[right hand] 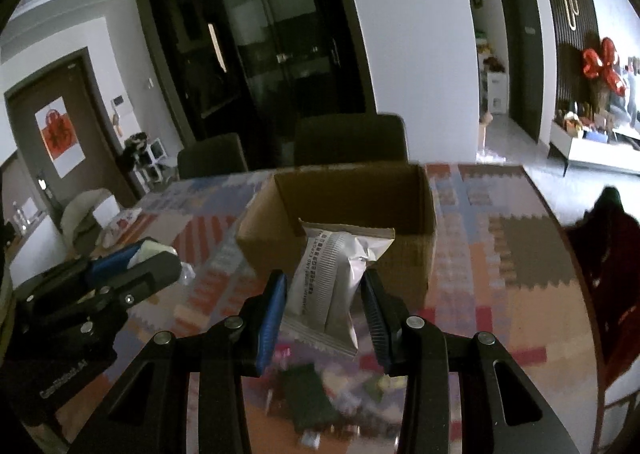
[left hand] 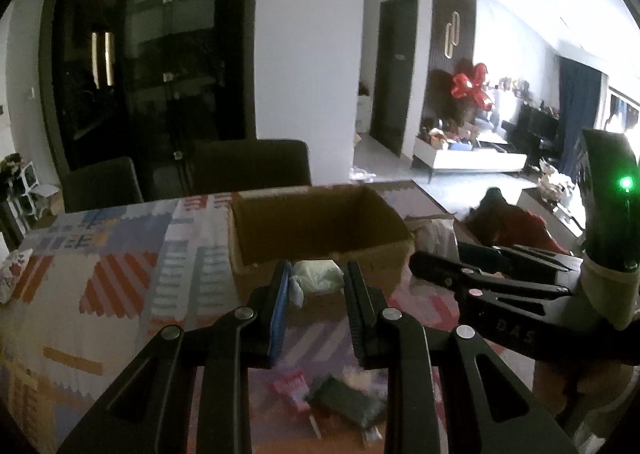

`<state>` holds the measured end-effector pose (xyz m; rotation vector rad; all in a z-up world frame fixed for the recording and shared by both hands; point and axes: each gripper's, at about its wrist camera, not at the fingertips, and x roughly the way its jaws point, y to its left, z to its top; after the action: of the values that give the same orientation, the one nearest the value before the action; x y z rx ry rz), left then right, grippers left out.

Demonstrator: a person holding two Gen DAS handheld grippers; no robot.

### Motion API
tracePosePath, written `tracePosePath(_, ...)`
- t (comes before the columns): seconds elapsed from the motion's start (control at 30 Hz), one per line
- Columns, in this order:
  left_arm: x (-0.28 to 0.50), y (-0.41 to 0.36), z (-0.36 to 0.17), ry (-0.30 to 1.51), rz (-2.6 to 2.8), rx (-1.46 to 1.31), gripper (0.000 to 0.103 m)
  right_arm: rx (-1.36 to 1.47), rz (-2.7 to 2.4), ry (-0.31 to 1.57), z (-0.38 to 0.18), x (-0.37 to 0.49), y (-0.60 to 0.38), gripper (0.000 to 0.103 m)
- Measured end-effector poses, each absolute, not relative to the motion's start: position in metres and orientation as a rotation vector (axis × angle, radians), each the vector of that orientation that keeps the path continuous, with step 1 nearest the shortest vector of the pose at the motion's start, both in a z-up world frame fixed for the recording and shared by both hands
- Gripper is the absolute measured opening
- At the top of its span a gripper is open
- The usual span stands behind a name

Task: Organize snacks
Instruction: 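Carry both snacks into the cardboard box and open both tools to release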

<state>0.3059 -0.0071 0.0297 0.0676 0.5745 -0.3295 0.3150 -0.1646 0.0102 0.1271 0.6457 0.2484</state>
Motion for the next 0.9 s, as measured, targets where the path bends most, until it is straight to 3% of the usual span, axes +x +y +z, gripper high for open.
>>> tracePosePath(0.4, 0.368, -0.006, 0.05, 0.588, -0.304, 0.081, 0.027, 0.08, 0.265, 0.632, 0.04, 0.372, -0.153, 0.04)
tracePosePath(0.9, 0.456, -0.016, 0.036, 0.713, -0.323, 0.069, 0.027, 0.137, 0.237, 0.829, 0.011, 0.456, -0.168, 0.04)
